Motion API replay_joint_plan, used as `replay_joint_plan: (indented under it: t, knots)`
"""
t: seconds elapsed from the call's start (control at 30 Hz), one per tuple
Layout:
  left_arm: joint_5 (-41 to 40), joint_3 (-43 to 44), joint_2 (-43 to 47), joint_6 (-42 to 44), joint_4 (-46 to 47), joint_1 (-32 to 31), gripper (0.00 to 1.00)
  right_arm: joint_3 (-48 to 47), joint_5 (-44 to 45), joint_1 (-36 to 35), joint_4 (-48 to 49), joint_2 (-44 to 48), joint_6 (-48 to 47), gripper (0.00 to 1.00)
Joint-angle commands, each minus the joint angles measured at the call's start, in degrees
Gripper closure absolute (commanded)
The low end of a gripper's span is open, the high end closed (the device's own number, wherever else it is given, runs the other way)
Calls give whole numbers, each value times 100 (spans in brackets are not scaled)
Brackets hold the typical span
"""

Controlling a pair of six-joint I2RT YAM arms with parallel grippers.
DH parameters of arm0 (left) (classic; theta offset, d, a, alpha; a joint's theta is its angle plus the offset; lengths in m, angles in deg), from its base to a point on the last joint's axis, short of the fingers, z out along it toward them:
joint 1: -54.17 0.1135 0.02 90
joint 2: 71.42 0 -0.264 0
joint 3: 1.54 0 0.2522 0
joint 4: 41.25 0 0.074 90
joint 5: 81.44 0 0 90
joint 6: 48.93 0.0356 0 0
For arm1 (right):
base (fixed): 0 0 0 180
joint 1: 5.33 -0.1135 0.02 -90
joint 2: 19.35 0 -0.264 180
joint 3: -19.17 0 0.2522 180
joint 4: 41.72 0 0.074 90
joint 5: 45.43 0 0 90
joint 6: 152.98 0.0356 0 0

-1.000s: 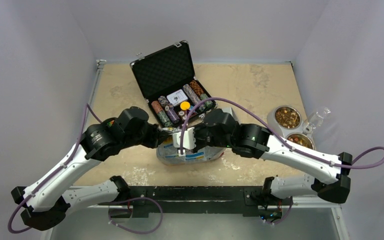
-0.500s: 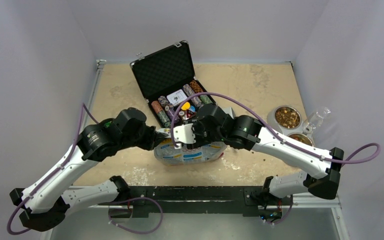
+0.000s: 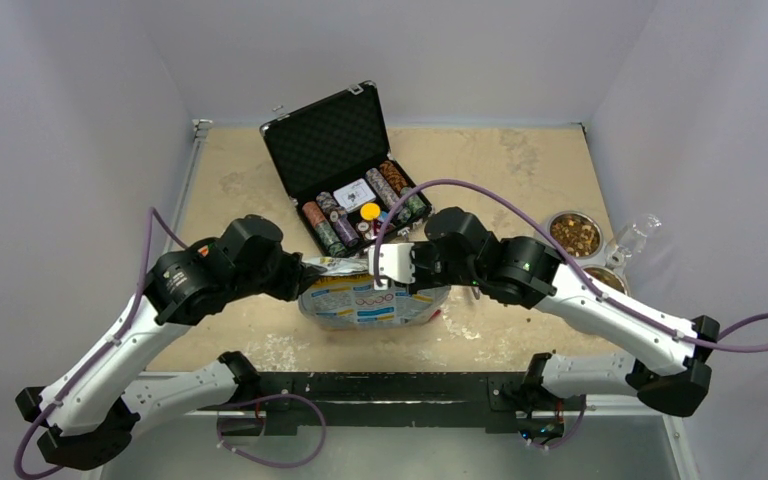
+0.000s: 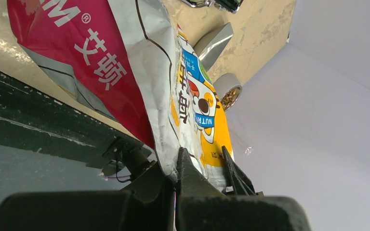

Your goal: Serve the pet food

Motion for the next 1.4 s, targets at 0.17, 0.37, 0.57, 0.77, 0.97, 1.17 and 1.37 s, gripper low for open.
replay_joint_plan:
  t: [0.17,0.37,0.57,0.77,0.97,1.17,1.37]
  knots:
    - [-368,135,233,487,-29,144,90,-362,-145,329,-351,50,323,100]
    - [752,84,-292,321,994,-19,40,-747,-586,162,-224,-153,727,100]
    - [1151,151,-779,-220,1543,-303,40,-875,-399,-93,-254,-259,644,100]
    - [1090,-272,-680,-643,1938,-326,77,-628,-384,-196,-174,-126,446,79]
    - [987,-325,-539,-711,2005,-322,94,-675,-434,-598,331,-609,417,59]
    - [908,-466,-334,-757,2046,-313,90,-542,856,-740,1227,-803,303,61]
    - [1000,-791,-204,-717,1824,-313,57,368,643,-743,1264,-214,-364,61]
